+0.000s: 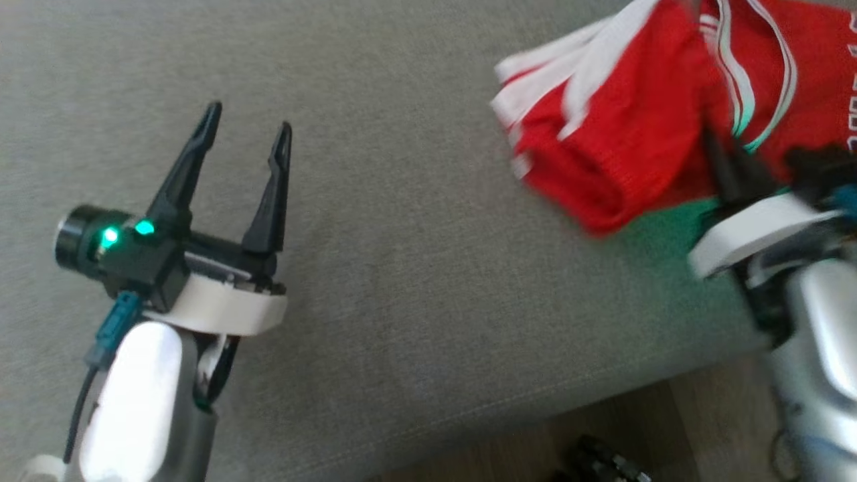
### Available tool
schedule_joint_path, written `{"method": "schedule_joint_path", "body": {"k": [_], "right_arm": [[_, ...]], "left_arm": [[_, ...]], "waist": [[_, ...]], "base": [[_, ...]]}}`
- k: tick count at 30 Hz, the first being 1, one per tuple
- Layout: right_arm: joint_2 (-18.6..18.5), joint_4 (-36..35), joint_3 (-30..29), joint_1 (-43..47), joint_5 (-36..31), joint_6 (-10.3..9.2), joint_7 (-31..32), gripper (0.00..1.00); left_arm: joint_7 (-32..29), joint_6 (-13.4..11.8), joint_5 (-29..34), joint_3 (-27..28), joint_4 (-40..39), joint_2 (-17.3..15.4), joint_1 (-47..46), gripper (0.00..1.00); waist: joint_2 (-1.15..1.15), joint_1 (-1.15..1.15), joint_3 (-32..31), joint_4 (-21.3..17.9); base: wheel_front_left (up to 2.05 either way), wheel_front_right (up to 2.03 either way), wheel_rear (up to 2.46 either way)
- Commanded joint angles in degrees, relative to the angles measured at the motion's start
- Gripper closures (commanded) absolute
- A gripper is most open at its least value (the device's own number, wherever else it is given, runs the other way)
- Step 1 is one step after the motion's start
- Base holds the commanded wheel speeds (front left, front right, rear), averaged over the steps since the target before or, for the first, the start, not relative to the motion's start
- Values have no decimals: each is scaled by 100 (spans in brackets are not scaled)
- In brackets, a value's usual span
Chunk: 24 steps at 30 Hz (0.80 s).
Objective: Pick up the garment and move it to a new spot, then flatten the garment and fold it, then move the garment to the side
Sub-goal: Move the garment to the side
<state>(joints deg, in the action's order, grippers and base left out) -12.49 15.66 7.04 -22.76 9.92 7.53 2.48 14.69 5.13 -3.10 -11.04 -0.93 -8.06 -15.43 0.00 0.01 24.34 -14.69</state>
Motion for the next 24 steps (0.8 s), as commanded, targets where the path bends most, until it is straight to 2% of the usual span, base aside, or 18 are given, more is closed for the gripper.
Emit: {"method": "schedule_joint_path", "body": {"k": [1, 7, 12, 19, 24], "right_arm": [[-218, -320, -147, -82, -68, -4, -56, 100], [-340, -856, -969, -141, -180, -4, 79, 100], [-359, -1161, -1434, -171, -160, -4, 164, 100], [-403, -1178, -1834, -283, -200, -4, 464, 100], [-425, -1023, -2085, -458, -471, -4, 782, 100]], "left_arm": [[0, 38, 46, 111, -269, -155, -262, 0], [-98, 87, 82, 17, -404, -328, -472, 0], [-177, 121, 90, -67, -489, -460, -638, 0], [-234, 144, 63, -166, -591, -546, -827, 0], [-208, 150, 13, -186, -581, -576, -925, 0]], "waist": [[0, -1, 244, -201], [0, -1, 504, -449], [0, -1, 705, -567], [0, -1, 1053, -553], [0, -1, 1287, -501]], "base": [[0, 0, 0], [0, 0, 0], [0, 0, 0], [0, 0, 0], [0, 0, 0]]}}
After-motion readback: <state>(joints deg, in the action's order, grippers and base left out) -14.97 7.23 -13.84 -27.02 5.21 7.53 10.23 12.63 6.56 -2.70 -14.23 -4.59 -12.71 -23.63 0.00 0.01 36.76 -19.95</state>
